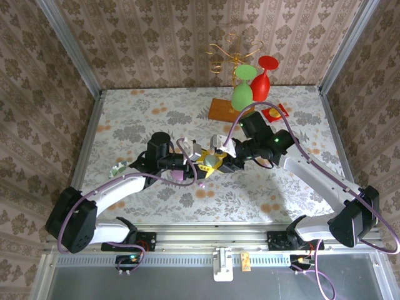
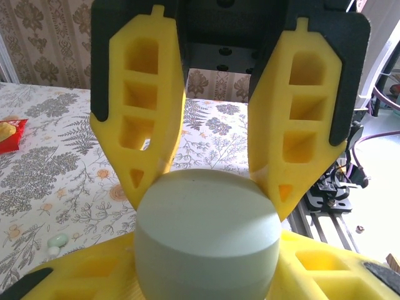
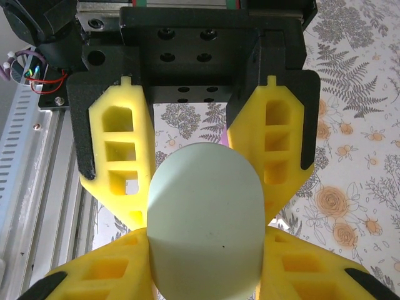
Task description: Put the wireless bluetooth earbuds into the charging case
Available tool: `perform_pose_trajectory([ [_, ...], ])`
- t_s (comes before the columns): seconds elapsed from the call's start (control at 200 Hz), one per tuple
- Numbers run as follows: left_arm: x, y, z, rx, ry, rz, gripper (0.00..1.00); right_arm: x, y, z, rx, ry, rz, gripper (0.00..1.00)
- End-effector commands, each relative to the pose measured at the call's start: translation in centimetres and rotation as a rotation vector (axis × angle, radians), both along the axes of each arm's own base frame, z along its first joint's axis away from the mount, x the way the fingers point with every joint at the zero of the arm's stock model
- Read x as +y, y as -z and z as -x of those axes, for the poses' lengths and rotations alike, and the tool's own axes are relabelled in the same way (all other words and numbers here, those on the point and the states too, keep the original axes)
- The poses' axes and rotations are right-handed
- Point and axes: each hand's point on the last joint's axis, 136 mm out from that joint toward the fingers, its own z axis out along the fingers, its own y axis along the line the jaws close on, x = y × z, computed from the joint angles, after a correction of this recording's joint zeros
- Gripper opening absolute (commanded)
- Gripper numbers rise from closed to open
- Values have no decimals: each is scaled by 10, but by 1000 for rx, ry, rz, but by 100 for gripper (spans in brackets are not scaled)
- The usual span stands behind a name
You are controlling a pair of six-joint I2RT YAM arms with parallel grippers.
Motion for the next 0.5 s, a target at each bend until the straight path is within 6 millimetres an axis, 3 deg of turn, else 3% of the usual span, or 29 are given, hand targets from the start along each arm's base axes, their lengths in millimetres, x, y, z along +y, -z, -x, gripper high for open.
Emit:
perform_pose_trajectory([
  [0.0,-6,-17,4,-29,45,47,43,5,-5,0,3,-5,-26,32],
  [0.08,-7,-16,5,-26,51,45,33,6,-5,-1,1,-4,-27,32],
  [0.23,-6,-14,6,-26,53,42,28,5,-7,0,-1,-4,-33,34],
  [0.495,-4,-14,7,-39,54,56,24,1,-9,-9,-29,51,-46,64],
])
